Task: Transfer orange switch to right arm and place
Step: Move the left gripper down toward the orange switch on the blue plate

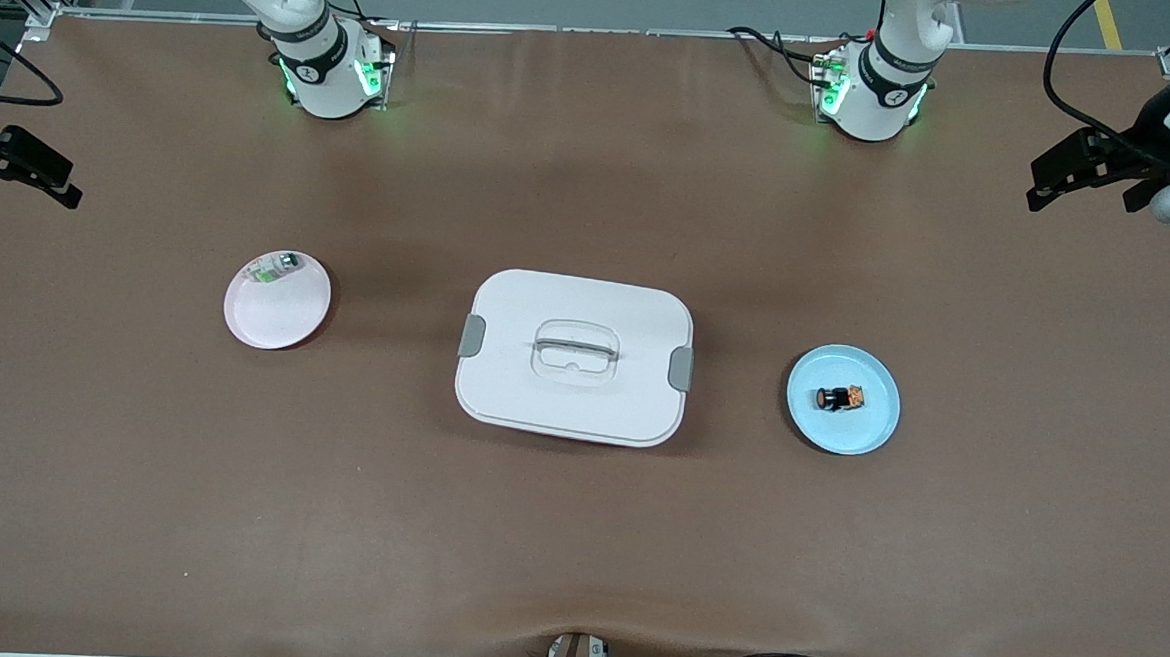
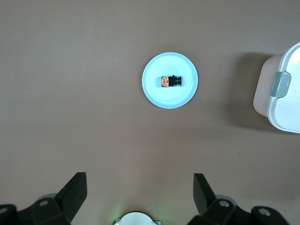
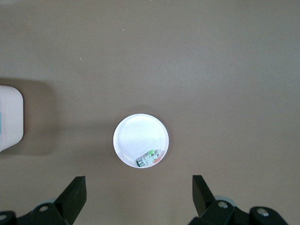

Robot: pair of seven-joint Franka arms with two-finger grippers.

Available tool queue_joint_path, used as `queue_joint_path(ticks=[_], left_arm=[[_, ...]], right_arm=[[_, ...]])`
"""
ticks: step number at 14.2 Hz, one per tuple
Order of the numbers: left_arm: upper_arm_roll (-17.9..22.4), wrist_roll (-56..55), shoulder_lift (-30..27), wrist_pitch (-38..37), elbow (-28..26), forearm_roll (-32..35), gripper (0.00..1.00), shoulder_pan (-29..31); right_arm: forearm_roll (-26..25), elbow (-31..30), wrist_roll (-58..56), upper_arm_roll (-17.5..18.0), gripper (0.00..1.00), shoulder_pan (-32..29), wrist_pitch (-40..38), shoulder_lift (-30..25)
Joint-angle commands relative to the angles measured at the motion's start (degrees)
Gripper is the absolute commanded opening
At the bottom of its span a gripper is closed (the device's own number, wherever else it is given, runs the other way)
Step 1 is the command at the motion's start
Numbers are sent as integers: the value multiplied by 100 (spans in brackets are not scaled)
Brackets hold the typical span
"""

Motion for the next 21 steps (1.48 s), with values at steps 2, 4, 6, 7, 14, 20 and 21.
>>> queue_joint_path(ticks=[2,4,6,7,14,20,21], left_arm=[[21,76,39,20,75,35,100,30],[21,76,135,20,67,35,100,30],[13,67,354,81,67,9,100,21],[13,67,495,195,49,18,100,12],[-23,-82,742,2038,-1451,9,100,3],[-31,-135,882,4349,-3087,0,100,-14],[-31,-126,987,4623,-3219,0,100,-5]], right_arm=[[-19,-5,-42,41,100,-48,-14,-77],[-19,-5,-42,41,100,-48,-5,-77],[-19,-5,-42,41,100,-48,-5,-77],[-19,-5,-42,41,100,-48,-5,-77],[-19,-5,-42,41,100,-48,4,-77],[-19,-5,-42,41,100,-39,4,-77],[-19,13,-42,41,100,-39,-13,-77]])
